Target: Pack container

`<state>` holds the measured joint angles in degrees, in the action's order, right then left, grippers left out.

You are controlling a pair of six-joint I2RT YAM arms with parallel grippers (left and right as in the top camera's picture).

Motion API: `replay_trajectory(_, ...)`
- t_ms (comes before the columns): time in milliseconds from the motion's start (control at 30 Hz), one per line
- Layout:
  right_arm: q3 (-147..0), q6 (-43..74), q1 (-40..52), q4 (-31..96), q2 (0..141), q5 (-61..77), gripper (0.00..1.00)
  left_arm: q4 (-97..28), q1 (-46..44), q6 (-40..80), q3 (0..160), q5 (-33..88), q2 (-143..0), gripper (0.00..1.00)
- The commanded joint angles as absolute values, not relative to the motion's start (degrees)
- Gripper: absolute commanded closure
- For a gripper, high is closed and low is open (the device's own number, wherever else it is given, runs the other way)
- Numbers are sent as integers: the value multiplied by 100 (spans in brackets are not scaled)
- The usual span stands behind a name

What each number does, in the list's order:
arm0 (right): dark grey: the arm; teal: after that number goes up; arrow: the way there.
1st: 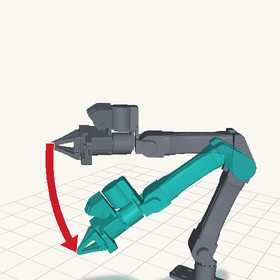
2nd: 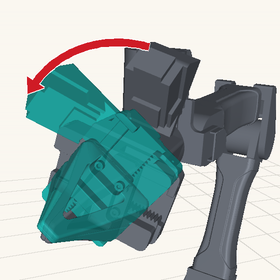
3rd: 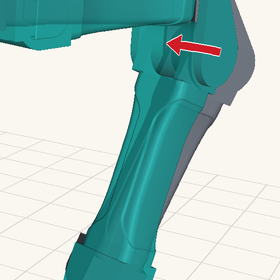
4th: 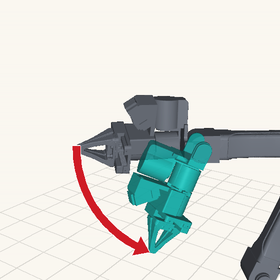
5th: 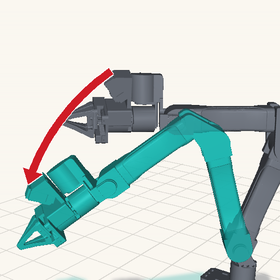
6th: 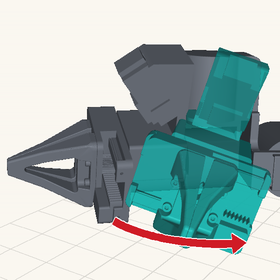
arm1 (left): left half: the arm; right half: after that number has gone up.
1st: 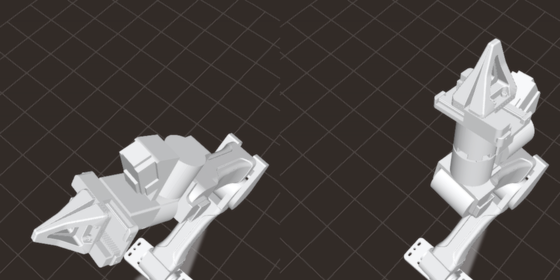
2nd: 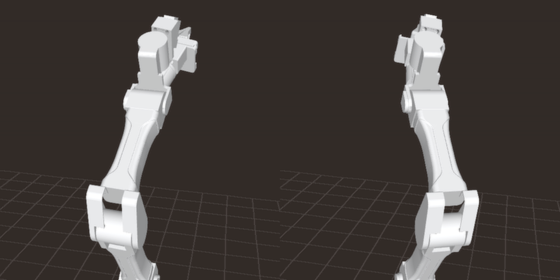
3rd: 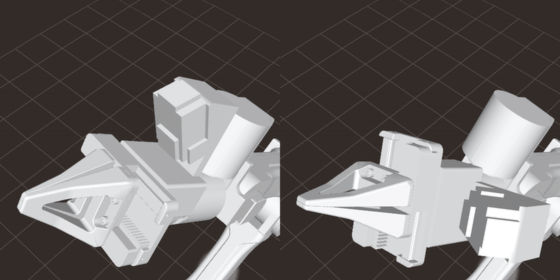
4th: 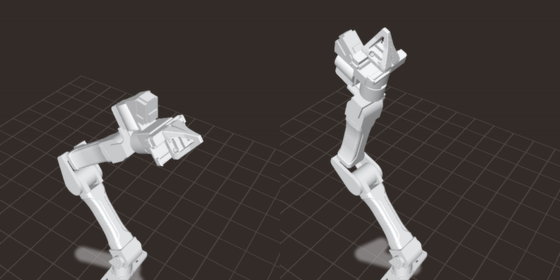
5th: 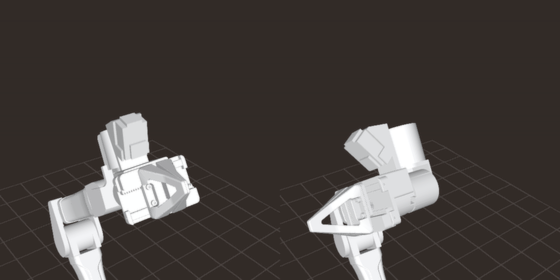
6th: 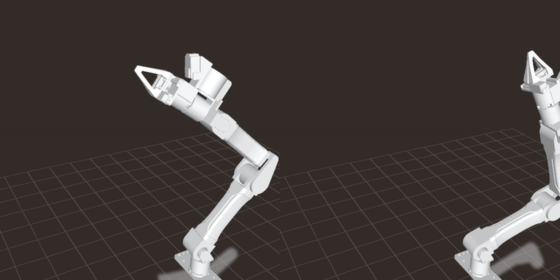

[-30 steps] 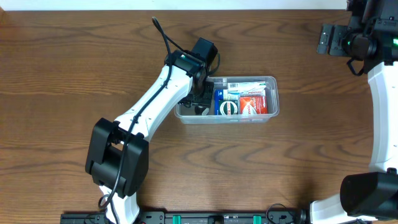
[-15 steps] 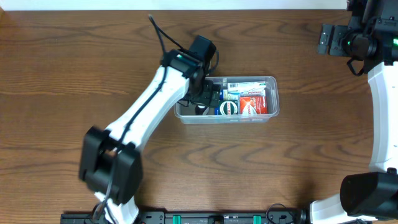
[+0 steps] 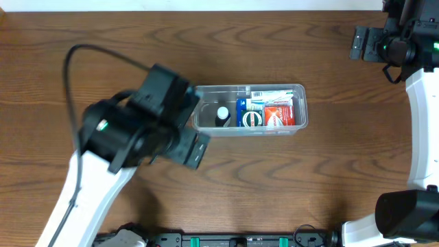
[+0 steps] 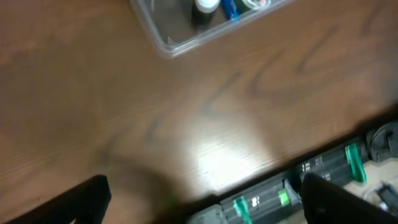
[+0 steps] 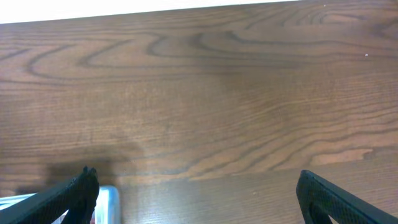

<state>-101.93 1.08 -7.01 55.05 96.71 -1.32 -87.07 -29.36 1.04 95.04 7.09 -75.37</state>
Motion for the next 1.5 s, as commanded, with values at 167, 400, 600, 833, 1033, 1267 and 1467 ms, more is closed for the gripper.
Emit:
replay_trajectory(167,-10219,189,-722,5511,9675,-172,1,-9679,-2928,43,9559,526,-6823,2)
replay_trajectory(400,-10219,189,-722,5511,9675,-169,1,-9286,-2928,-25,9526,207,-6075,2)
replay_trajectory(600,-10219,189,-722,5511,9675,-172,1,-8503,-2818,-106,9120,-19,-5297,2)
replay_trajectory(833,-10219,187,-722,5511,9675,-169,1,-6893,-1415,-495,7583,25,-4274,2)
replay_trajectory(1033,-10219,189,-722,5511,9675,-169,1,-5564,-462,-471,6171,408,-3522,2)
replay_trajectory(1267,-10219,189,-722,5511,9675,-169,1,-3481,233,-471,4318,405,-2764,2)
replay_trajectory(1467,-10219,189,-722,5511,9675,-172,1,-1634,250,-467,2749,410,-2058,2)
